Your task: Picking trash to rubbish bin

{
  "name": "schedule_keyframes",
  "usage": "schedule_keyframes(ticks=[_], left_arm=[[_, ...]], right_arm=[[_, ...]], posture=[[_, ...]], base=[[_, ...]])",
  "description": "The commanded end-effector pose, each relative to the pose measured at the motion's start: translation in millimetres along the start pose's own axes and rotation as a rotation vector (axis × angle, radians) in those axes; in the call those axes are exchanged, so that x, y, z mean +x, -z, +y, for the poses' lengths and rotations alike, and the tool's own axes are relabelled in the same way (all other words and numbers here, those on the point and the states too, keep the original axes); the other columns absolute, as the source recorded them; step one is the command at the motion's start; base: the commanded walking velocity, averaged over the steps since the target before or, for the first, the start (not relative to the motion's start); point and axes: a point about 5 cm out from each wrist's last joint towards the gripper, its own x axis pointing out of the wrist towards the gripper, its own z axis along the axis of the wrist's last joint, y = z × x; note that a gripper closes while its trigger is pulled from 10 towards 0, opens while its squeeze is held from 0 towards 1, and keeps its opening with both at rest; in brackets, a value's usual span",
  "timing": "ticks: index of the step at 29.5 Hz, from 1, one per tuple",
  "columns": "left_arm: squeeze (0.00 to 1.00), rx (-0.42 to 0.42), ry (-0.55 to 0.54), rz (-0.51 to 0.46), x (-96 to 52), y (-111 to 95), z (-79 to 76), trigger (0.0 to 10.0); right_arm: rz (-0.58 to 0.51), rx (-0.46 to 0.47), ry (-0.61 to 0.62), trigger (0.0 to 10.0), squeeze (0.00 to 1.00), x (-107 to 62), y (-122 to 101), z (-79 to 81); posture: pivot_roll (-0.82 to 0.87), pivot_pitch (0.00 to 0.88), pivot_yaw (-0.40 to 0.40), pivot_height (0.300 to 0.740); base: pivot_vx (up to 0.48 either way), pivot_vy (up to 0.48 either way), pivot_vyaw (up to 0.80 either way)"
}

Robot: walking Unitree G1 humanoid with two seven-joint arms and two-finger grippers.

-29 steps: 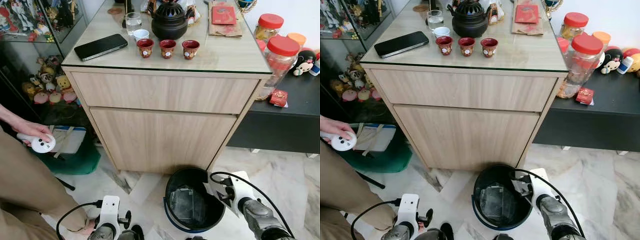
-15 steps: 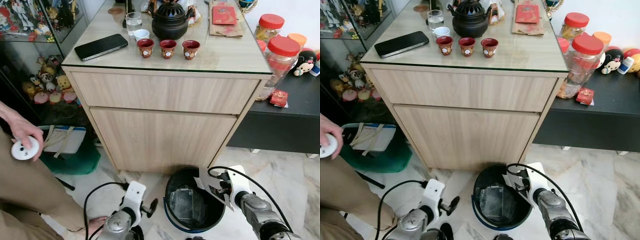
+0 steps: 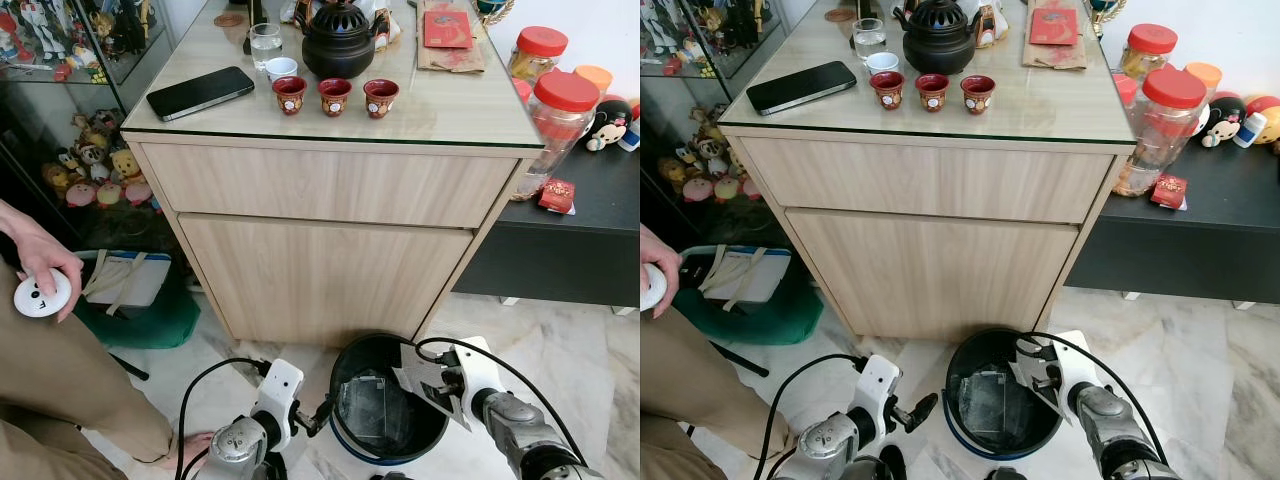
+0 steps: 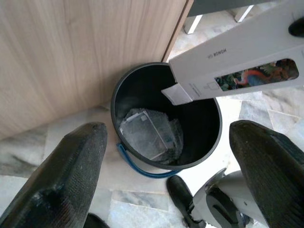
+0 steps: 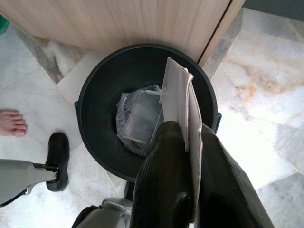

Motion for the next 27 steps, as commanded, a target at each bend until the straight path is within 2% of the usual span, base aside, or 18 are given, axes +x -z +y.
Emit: schedule_keyframes(ticks=[1,2,25,26,27], left_arm=[[0.00,-0.022,-0.001,0.029,-3.5,7.5,-0.5,10.0],[0.00,-0.025,-0.004,0.032,-3.7,7.9,0.1,10.0],[0.00,-0.046,-0.020,0.040,-4.8,8.8,3.1,10.0],[0.00,-0.045,-0.031,0.042,-5.2,9.1,4.1,10.0],[0.00,-0.045,-0.039,0.043,-5.5,9.4,5.0,10.0]], right_arm=[[0.033,0.008,0.005,10.0,0.51,-2.2,9.5,-3.7],[0.045,0.012,0.006,10.0,1.00,-2.6,11.5,-4.2],[0.002,0.058,-0.008,10.0,0.98,-2.4,8.7,-2.6],[-0.012,0.068,-0.006,10.0,0.00,-2.3,7.1,-2.7],[-0.023,0.076,-0.004,10.0,0.00,-2.2,5.9,-2.8]], posture=[[-0.07,0.166,-0.022,0.740],[-0.07,0.166,-0.023,0.740],[-0.07,0.163,-0.026,0.740],[-0.07,0.163,-0.026,0.740],[-0.07,0.163,-0.026,0.740]], base=[[0.000,0.000,0.00],[0.000,0.000,0.00],[0.000,0.000,0.00],[0.000,0.000,0.00],[0.000,0.000,0.00]])
